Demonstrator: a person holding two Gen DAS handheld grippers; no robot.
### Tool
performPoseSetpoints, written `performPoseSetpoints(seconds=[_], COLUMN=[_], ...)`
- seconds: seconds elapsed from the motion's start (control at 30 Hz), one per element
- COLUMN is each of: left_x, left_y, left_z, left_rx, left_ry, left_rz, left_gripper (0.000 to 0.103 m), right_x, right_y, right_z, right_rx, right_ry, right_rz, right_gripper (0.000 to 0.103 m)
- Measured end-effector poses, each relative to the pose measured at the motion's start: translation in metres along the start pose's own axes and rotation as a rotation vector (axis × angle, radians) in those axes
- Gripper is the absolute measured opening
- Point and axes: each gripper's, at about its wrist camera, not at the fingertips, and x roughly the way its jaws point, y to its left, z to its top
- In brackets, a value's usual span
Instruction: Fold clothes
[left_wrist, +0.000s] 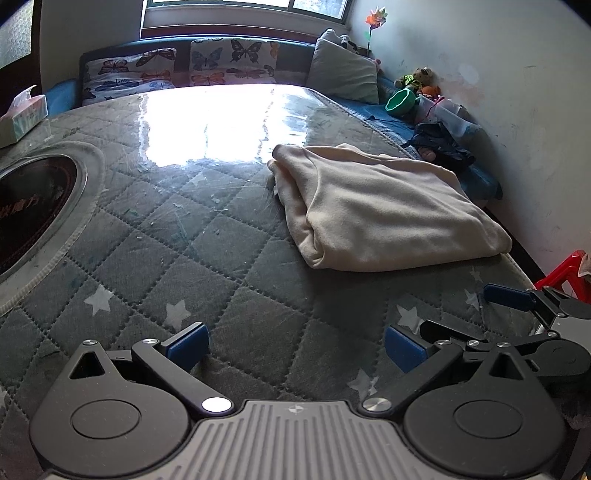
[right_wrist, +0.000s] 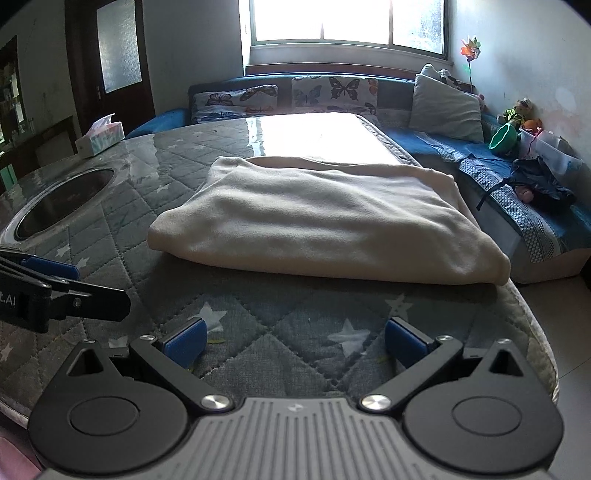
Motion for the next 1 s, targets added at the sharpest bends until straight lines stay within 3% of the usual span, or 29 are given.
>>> performPoseSetpoints(seconds=[0.67,1.0], left_x=[0.003,0.006], left_y=[0.001,-0.009], left_z=[0.009,0.009], left_rx=[-0.042,0.017], left_ry=[0.048,0.069], left_rz=[0.007,0.052], left_gripper=[0.103,0.103], right_x=[0.002,0.002], right_y=[-0.001,-0.002], right_z=[0.005,0.006], right_rx=[-0.008,-0.011], right_ry=[0.028,0.036], right_rz=[0.007,0.01], right_gripper=[0.103,0.103])
